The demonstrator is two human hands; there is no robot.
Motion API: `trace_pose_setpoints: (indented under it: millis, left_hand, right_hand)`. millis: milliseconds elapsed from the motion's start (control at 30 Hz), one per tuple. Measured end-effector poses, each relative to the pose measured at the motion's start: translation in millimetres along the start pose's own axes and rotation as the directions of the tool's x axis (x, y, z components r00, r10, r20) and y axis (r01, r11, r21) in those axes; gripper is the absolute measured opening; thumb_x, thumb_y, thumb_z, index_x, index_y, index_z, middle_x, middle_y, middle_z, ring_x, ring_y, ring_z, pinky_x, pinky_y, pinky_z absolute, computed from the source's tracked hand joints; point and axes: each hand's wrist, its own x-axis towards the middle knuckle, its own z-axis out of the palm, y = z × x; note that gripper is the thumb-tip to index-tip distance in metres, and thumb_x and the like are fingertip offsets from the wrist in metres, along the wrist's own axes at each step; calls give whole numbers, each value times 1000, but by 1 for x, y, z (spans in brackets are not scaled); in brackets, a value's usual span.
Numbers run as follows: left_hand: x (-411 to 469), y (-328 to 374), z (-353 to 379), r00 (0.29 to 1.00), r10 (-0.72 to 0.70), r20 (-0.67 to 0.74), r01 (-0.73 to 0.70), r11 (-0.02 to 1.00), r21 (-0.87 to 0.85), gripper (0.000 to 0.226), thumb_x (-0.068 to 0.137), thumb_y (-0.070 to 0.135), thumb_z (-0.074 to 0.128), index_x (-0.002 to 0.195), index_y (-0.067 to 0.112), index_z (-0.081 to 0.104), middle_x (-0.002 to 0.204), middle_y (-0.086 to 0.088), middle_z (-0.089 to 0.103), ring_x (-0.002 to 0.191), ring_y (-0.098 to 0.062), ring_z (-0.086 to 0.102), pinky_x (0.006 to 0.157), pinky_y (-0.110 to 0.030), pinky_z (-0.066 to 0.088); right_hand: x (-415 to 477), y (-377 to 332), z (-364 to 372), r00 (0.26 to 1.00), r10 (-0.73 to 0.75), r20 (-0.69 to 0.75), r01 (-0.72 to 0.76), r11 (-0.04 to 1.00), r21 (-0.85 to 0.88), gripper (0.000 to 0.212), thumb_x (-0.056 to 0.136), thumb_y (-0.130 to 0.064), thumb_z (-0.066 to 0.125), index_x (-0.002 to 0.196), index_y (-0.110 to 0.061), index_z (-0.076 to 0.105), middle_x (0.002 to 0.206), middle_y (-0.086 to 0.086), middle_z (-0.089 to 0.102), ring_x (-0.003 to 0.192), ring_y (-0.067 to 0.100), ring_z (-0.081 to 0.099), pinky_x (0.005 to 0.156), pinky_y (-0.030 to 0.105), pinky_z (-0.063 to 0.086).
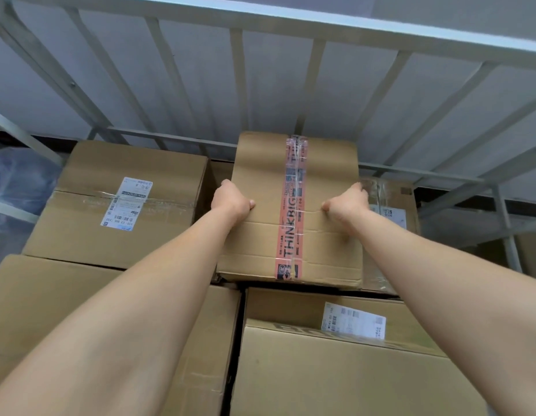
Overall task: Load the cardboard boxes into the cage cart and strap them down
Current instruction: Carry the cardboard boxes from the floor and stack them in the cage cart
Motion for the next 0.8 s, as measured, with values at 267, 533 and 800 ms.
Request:
trace_pose_setpoints:
  millis: [267,533,800]
  left_hand:
    - [-53,30,-29,951,295,-87,-270,936,225,52,93,23,58,138,7,38,140,-14,41,126,-32,43,103,-44,38]
    - [-154,87,-82,813,582,10,-531,736,420,45,95,25,53,137,11,41,136,-11,45,122,-30,45,103,-44,39]
    - [-263,124,-133,625,777,73,-618,435,655,42,94,25,50,133,13,44,129,-9,48,117,-30,46,101,-39,33]
  right_hand:
    - [-56,-18,-43,952,-306,19,302,923,-238,48,89,-20,60,134,-9,46,132,13,52,122,33,47,100,45,42]
    - [-134,-21,-151,875,-480,56,442,748,-495,40,88,-25,57,126,-12,51,126,10,56,121,32,46,100,40,36]
    - [-242,-12,-233,778,-628,15,505,611,-609,19,89,-28,58,95,-17,44,116,8,55,116,29,45,104,43,29]
